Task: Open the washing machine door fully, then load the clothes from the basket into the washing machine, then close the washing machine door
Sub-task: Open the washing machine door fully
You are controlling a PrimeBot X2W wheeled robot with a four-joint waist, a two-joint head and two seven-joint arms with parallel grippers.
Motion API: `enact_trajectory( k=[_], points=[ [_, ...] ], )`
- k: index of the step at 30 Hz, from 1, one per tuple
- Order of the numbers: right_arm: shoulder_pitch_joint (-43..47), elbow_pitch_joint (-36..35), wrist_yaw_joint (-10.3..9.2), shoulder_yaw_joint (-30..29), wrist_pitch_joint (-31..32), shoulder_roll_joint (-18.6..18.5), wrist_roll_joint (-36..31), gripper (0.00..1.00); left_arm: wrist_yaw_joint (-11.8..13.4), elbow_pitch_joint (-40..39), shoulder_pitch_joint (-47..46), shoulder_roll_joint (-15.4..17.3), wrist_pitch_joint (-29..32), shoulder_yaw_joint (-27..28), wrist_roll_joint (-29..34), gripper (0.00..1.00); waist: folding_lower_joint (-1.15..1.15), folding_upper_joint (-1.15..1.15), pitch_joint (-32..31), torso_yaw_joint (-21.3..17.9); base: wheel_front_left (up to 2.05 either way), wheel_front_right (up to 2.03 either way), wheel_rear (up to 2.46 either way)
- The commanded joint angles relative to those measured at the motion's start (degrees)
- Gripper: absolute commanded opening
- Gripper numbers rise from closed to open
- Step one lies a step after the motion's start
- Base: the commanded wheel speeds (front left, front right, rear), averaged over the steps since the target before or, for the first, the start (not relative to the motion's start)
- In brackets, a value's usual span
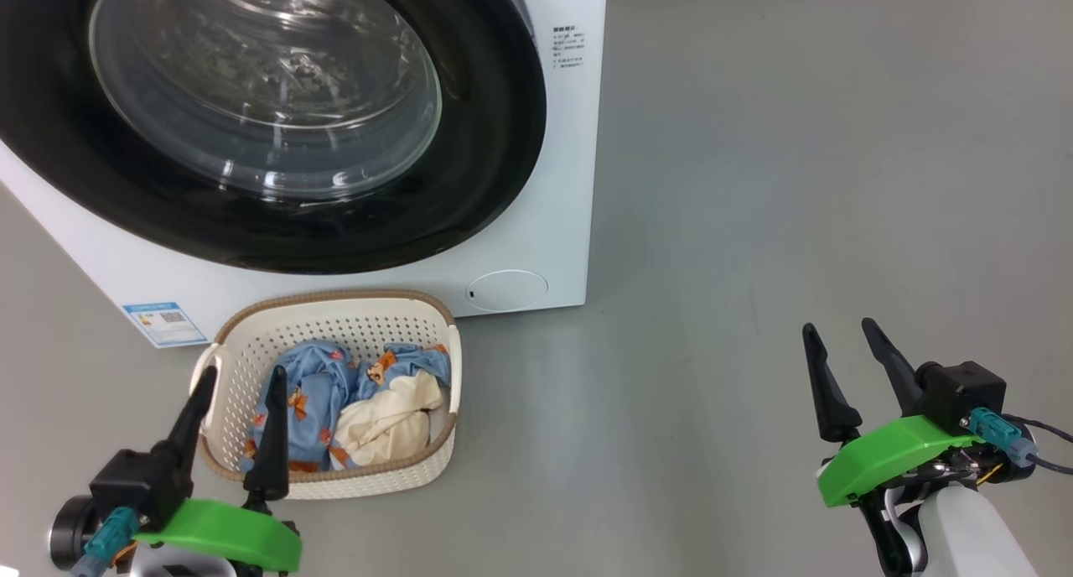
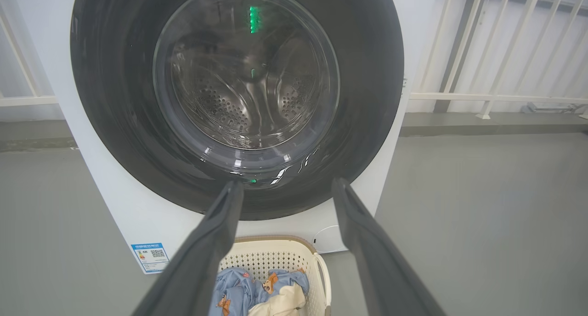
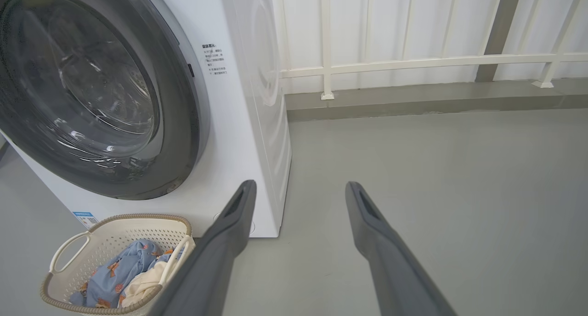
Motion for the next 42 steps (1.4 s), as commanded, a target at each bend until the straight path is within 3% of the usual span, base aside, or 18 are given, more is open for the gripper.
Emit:
enact_trajectory(
  k=[1, 29, 42],
  points=[
    [-1.98, -1.55, 0.57, 1.44, -0.66, -0.11, 0.16, 1.0, -0.15, -1.74, -1.88, 1.38, -0.61, 1.82, 0.29, 1.0, 0.0, 0.0, -0.05, 0.04, 0.0, 0.0, 0.0],
    [-1.05, -1.07, 0.57, 1.38, -0.75, -0.26, 1.64, 1.0, -0.15, -2.78, 0.77, 0.75, -0.61, 1.71, 1.79, 1.0, 0.0, 0.0, -2.07, 1.19, 0.0, 0.0, 0.0],
    [-8.8, -2.32, 0.57, 0.61, -0.11, -2.5, 7.0, 1.0, -0.15, -4.2, 0.86, -0.56, -0.61, 2.28, 3.15, 1.0, 0.0, 0.0, 0.4, 3.88, 0.0, 0.0, 0.0]
  ],
)
